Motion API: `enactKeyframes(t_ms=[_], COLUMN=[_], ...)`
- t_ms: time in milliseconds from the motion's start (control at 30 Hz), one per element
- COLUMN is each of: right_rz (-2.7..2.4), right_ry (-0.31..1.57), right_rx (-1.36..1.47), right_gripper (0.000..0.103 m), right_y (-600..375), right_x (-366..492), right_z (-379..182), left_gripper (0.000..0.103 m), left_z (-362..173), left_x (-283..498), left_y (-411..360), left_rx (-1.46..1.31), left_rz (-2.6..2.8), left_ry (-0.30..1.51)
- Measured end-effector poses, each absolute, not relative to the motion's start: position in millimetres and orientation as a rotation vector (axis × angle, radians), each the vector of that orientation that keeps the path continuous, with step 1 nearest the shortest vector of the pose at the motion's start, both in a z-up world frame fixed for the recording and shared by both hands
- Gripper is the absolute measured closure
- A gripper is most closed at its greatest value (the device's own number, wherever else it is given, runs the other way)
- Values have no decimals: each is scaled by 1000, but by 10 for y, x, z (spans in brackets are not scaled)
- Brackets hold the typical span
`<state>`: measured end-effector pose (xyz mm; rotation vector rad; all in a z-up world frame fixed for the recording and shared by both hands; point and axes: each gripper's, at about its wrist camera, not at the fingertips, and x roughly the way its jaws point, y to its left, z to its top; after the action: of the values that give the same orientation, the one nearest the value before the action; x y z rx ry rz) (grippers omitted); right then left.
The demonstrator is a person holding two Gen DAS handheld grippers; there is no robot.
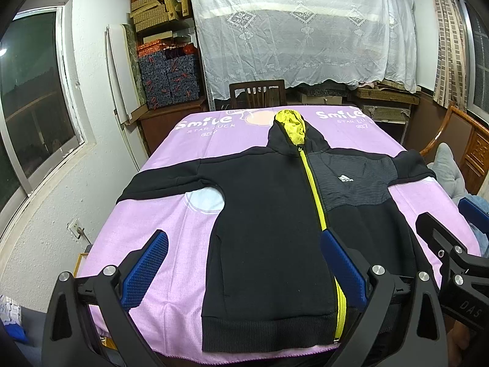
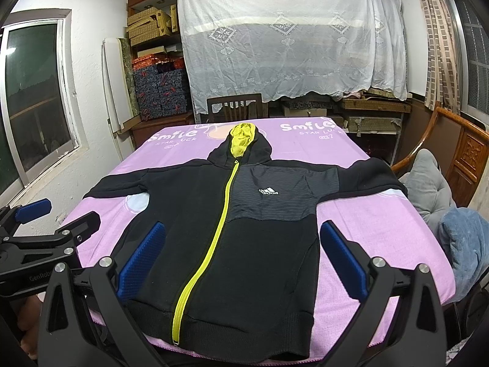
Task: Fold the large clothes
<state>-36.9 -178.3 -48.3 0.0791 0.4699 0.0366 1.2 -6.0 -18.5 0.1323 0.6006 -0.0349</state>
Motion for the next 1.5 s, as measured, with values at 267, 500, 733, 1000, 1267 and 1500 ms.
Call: enactKeyframes(t_ms=[267, 500, 733, 1000, 1267, 1500], right_rz=[38, 39, 45, 51, 67, 150], right_ry=[470, 457, 443, 456, 599, 723], right_rx=[85, 89, 97, 101, 243, 468], right_gripper=[4, 4, 4, 4, 4, 4], right_y=[-1784, -1778, -1784, -1807, -2439, -2911], right_x=[-382, -395, -411, -375, -67, 122], right_z=[-546, -556, -575, -618, -1009, -1586], left_gripper=[3, 3, 3, 3, 3, 3], left_z=[-209, -214, -222, -237, -471, -997], left_x=[10, 8, 19, 57, 478, 738], left_y=[-70, -73, -85, -82, 497, 840], left_rx=[130, 124, 124, 140, 39, 21], left_rz=[-37, -39, -39, -47, -44, -107], left_ry=[603, 599, 605, 656, 846, 997])
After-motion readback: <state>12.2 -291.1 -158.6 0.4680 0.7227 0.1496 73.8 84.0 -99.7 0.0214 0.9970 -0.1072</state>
